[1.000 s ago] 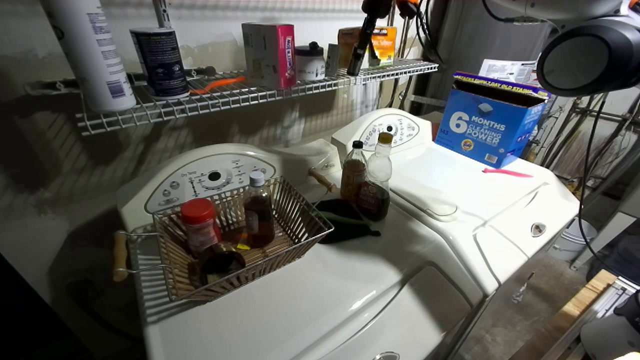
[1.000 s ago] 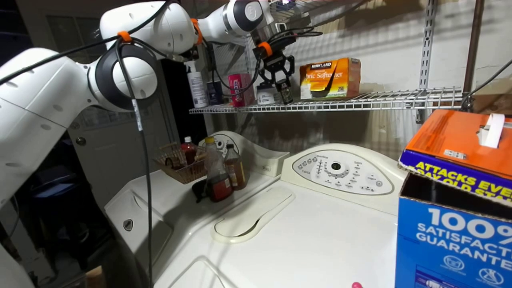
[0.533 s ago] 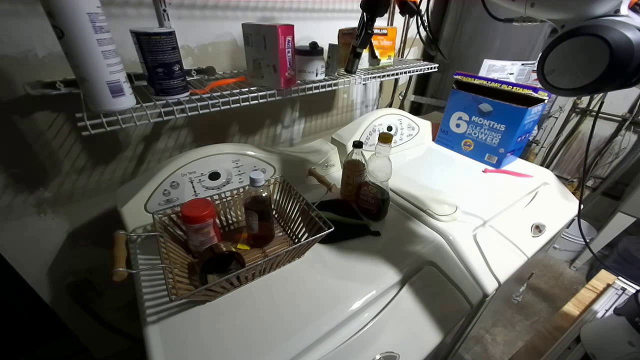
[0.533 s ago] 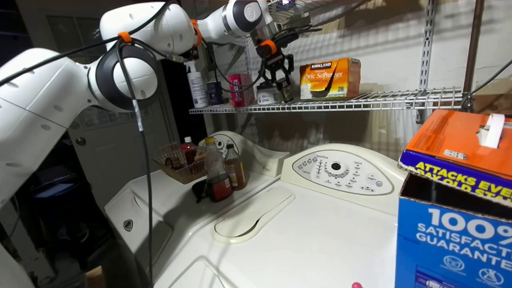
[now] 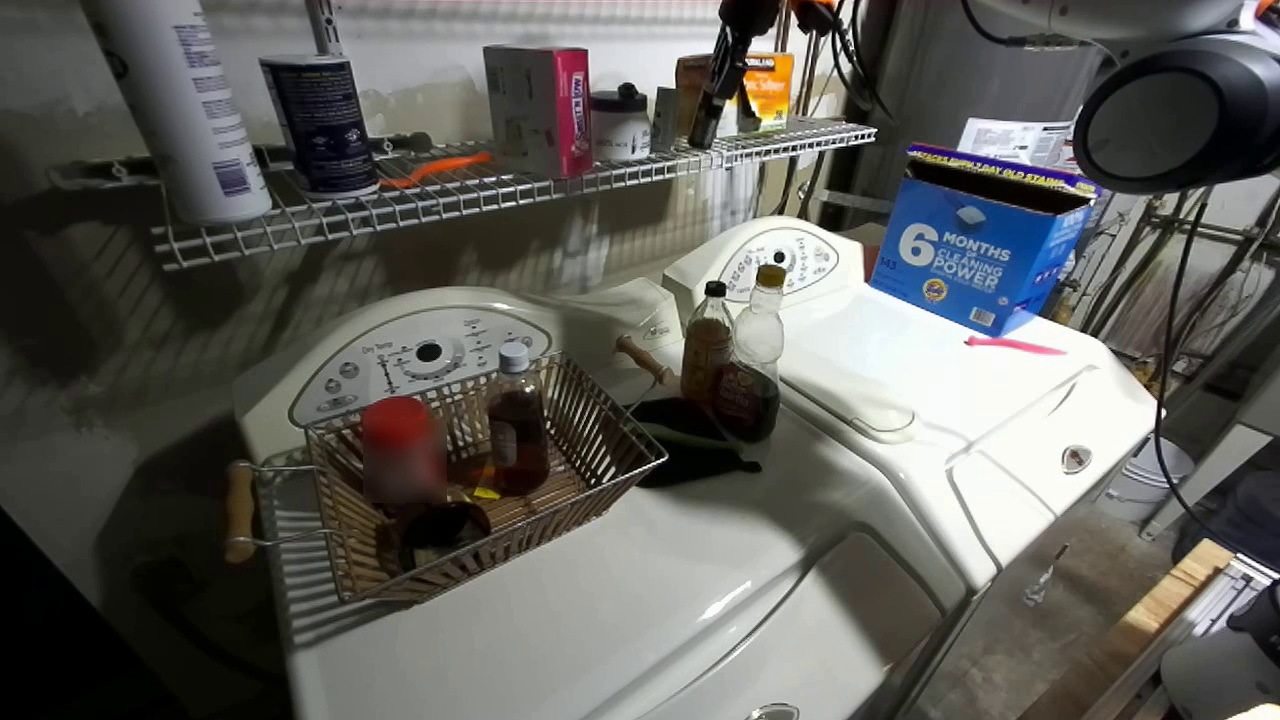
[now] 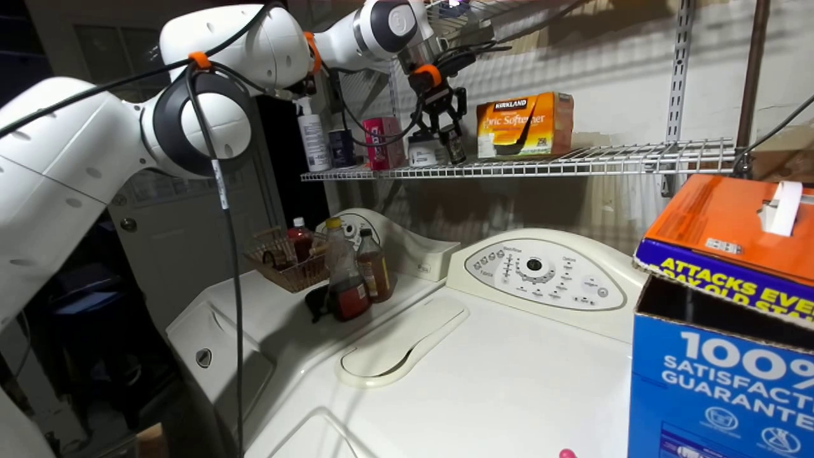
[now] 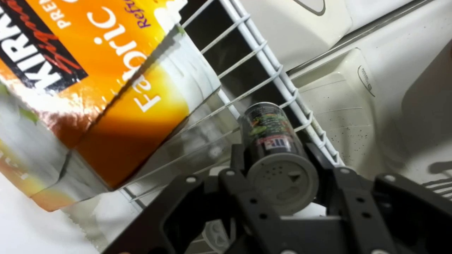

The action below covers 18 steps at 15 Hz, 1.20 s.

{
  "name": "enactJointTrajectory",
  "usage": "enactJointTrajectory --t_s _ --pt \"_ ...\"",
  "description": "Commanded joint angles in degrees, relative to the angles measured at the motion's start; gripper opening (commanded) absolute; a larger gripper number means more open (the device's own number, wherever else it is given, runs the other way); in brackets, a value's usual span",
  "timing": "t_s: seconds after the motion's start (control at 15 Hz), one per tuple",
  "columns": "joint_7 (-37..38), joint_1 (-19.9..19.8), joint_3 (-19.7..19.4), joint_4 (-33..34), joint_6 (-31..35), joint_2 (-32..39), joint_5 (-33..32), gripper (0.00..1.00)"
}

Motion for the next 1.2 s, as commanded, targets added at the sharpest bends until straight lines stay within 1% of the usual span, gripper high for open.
enactJointTrajectory --t_s 0.0,0.27,0.4,0.67,1.13 --pt "-7.09 -0.34 0.87 0.59 0.53 0.9 -0.16 0.2" --pt "-12.76 0.58 0.8 1.09 1.19 1.66 -0.69 0.2" --pt "-13.91 1.03 0.59 1.25 1.53 1.95 -0.78 0.2" --pt "-14.46 2.02 0.46 1.48 2.84 2.49 -0.73 0.2" --pt "-13.34 4.41 0.0 1.65 4.36 3.39 -1.23 0.2"
